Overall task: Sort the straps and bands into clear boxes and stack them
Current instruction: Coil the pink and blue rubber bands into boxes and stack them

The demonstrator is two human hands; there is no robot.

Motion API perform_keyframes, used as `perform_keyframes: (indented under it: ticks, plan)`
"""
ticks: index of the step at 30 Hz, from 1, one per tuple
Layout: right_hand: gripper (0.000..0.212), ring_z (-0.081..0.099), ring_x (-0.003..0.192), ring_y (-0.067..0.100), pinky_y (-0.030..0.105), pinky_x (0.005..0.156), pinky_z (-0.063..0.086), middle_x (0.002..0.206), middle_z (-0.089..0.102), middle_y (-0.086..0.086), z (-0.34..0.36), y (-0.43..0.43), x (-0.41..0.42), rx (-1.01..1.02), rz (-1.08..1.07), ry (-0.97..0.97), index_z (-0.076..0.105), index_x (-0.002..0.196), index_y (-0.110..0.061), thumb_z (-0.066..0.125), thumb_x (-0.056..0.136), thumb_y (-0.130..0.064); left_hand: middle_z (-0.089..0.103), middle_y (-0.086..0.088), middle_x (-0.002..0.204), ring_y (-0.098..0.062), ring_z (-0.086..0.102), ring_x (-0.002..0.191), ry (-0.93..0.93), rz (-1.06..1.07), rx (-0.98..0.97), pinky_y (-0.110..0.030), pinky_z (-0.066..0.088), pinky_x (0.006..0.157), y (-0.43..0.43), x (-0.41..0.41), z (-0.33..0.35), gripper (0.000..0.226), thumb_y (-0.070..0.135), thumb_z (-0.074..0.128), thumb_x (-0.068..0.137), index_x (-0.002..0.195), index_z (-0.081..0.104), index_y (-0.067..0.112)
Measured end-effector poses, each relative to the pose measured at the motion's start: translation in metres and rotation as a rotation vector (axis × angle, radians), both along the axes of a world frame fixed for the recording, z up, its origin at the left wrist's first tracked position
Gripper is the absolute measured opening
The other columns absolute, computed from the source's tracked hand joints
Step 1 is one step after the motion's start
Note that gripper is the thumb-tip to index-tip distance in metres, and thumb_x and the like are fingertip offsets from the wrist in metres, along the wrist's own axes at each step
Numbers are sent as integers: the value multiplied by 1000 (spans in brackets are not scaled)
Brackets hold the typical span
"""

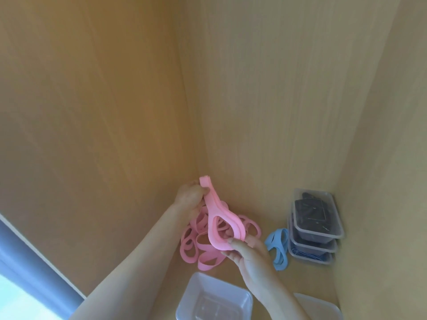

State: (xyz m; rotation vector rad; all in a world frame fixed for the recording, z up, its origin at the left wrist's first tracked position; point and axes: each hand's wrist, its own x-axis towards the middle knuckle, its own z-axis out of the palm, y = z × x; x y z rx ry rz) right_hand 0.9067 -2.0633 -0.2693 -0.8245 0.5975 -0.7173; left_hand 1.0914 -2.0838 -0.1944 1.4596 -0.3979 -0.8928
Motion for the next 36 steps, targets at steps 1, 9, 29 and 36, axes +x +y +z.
perform_keyframes:
  ticks: [1,9,29,36]
  plan:
    - [17,72,92,29,42,87,58,93,74,16,-3,0,-1,-9,-23,8,68,104,2,61,90,10,64,-25,112,-37,65,100,-50,-17,11,-50,53,95,2,2,-2,27,-13,50,96,119,59,-3]
    - [31,70,102,31,44,90,56,101,74,9,-4,-3,-11,-79,-7,-22,69,118,-4,63,91,8,73,-26,101,-35,74,92,-45,-37,103,-45,59,89,23,6,-34,29,-3,76,83,110,65,-11]
    - [60,63,122,31,34,92,54,127,66,18,6,-16,-14,-157,209,-166,53,136,-8,72,80,-5,75,2,114,-14,69,109,-284,-806,181,-32,53,93,68,-8,-33,43,58,63,82,111,75,28]
    - [47,65,112,27,31,83,52,118,68,10,11,-17,-15,-257,280,-128,65,127,-18,77,83,-12,73,-5,107,-18,69,100,-205,-866,96,-23,53,81,67,-2,-29,36,25,67,82,117,70,16]
